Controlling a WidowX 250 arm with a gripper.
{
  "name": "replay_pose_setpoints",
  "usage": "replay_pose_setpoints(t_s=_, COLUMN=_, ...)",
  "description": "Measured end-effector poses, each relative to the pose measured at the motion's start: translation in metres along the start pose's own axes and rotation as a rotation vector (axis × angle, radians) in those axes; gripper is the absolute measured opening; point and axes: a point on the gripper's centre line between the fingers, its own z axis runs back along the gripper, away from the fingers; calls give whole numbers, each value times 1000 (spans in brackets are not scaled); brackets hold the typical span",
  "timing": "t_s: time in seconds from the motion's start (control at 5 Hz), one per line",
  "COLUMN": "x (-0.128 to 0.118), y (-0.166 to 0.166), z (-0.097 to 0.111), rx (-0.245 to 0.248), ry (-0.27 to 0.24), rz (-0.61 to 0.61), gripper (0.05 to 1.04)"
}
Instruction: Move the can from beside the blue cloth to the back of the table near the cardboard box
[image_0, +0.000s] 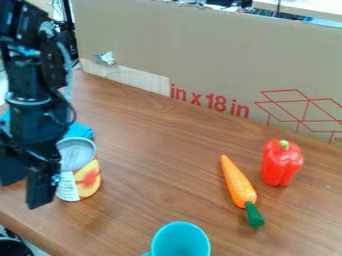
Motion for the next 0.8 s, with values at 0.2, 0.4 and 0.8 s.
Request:
replay_pose_setpoints(t_s=0.2, x=-5, y=15, z=-13, rx=-9, ry=47, rz=25, gripper=1005)
replay_pose_setpoints(t_s=0.4, x=0, y=21, z=-19, rx=7, ry=37, rz=3, gripper=1005)
replay_pose_setpoints(t_s=0.8, x=33, y=12, z=-10, rx=11, ry=-139, rz=-63, gripper=1005)
